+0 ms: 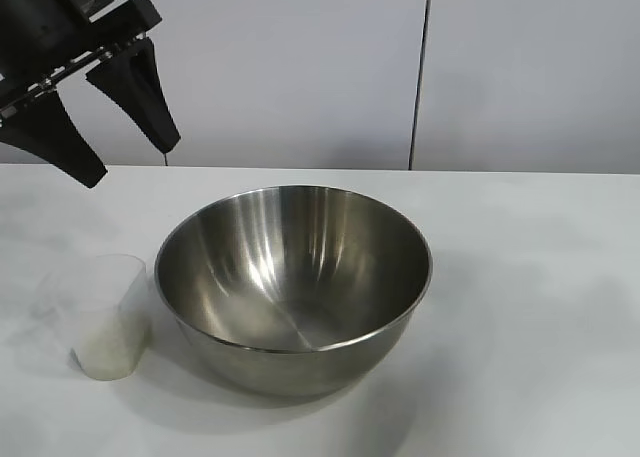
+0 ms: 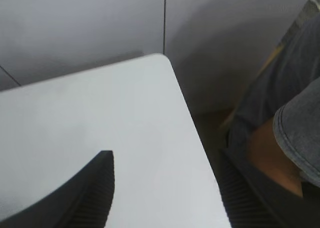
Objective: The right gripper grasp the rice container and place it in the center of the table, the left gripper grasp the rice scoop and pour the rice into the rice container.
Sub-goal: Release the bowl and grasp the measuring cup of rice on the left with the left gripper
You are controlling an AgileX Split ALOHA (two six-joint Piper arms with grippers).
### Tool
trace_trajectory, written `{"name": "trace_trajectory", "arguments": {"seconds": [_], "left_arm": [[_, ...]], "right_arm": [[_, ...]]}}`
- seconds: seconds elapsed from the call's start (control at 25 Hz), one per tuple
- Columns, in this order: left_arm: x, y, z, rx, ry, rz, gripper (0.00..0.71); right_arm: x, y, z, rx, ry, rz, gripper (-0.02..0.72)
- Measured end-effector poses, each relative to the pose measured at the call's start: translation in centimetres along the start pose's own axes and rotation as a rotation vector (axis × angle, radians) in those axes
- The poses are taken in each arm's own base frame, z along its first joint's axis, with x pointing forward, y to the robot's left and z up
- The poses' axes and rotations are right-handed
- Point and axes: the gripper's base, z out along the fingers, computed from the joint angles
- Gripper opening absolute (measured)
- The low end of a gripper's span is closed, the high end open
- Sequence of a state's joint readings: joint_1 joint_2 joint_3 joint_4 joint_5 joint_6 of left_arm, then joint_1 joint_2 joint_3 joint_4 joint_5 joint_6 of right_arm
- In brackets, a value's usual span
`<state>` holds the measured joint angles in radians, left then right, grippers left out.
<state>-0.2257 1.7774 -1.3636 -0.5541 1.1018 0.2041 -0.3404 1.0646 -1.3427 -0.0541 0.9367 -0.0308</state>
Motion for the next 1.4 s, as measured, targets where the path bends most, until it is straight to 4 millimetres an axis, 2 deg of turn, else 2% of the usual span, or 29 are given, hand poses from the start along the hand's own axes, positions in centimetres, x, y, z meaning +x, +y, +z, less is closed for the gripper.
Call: {"name": "trace_trajectory", "arguments": {"seconds": [0.12, 0.28, 0.36, 0.48, 0.64, 0.96, 1.12, 1.4], "left_arm": [[0.0, 0.0, 0.0, 0.0, 0.0, 0.0, 0.531], [0.0, 0.0, 0.0, 0.0, 0.0, 0.0, 0.531], [0.0, 0.0, 0.0, 0.0, 0.0, 0.0, 0.531], [0.0, 0.0, 0.0, 0.0, 0.0, 0.0, 0.531], [0.0, 0.0, 0.0, 0.0, 0.0, 0.0, 0.531], [0.0, 0.0, 0.0, 0.0, 0.0, 0.0, 0.531], [0.0, 0.0, 0.0, 0.0, 0.0, 0.0, 0.531], [0.0, 0.0, 0.0, 0.0, 0.0, 0.0, 0.531]], "right_arm": [[1.2, 0.5, -7.2, -0.059, -0.146, 0.003, 0.421], [4.9, 0.8, -15.5, -0.14, -0.304, -0.006, 0.421], [7.2, 0.7, -18.6, -0.171, -0.381, -0.01, 0.421], [10.8, 0.7, -20.5, -0.207, -0.43, -0.016, 0.421], [15.6, 0.8, -19.2, -0.217, -0.392, -0.021, 0.421], [23.1, 1.6, -12.0, -0.216, -0.187, -0.046, 0.421], [25.3, 1.7, -9.6, -0.237, -0.116, -0.079, 0.421], [26.5, 1.8, -7.8, -0.276, -0.06, -0.119, 0.421]]}}
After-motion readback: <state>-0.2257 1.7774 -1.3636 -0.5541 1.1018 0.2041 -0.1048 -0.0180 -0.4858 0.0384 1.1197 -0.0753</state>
